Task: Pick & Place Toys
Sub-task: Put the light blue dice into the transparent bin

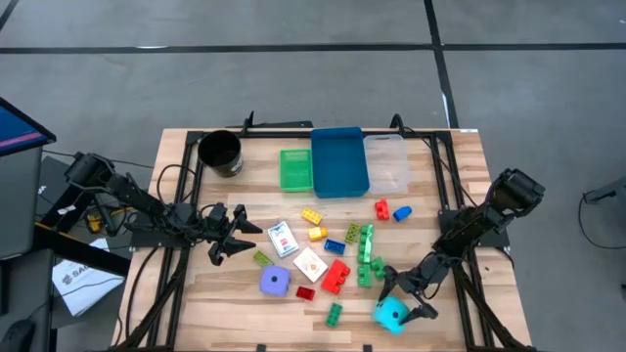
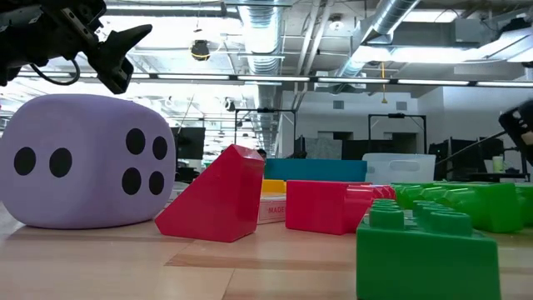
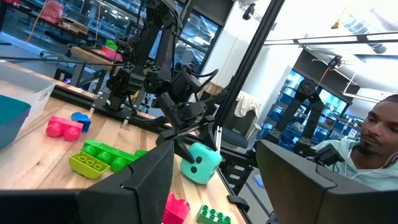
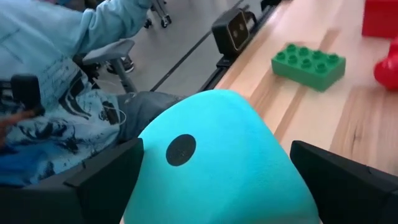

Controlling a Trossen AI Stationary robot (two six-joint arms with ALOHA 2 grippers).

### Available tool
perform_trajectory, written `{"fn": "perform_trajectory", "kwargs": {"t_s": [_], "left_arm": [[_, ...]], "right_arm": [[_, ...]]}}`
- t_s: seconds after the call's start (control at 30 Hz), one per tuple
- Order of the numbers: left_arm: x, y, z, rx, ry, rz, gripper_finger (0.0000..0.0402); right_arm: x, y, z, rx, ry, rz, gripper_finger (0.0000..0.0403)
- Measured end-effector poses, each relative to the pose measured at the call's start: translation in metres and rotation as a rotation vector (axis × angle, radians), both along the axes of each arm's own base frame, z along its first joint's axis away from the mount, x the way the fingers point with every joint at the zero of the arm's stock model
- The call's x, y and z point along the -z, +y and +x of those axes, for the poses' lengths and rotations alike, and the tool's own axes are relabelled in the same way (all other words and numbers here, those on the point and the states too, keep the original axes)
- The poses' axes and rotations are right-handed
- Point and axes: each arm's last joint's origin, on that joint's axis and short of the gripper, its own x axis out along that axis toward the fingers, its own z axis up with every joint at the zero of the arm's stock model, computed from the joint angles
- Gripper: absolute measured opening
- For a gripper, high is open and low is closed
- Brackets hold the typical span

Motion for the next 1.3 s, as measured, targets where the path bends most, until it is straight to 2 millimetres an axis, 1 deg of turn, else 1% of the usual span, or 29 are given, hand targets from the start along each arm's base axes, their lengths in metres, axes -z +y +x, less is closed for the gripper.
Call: {"fn": "perform_trajectory", "kwargs": {"t_s": [0.33,0.43,0.53,0.77,0.87,1.3], "left_arm": [[0.0000,0.0000,0.0000,0.000,0.000,0.000,0.0223],[-0.0001,0.0000,0.0000,0.000,0.000,0.000,0.0223],[0.0000,0.0000,0.0000,0.000,0.000,0.000,0.0223],[-0.0001,0.0000,0.0000,0.000,0.000,0.000,0.0223],[0.0000,0.0000,0.0000,0.000,0.000,0.000,0.0223],[0.0000,0.0000,0.0000,0.000,0.000,0.000,0.0223]], "right_arm": [[0.0043,-0.0013,-0.0013,0.062,0.140,0.064,0.0400],[0.0054,-0.0020,-0.0013,0.070,0.158,0.064,0.0398],[0.0055,-0.0035,0.0001,0.076,0.164,0.070,0.0386],[0.0054,-0.0038,0.0004,0.084,0.175,0.082,0.0337],[0.0053,-0.0038,0.0004,0.084,0.174,0.084,0.0323],[0.0052,-0.0038,0.0004,0.084,0.171,0.083,0.0318]]}}
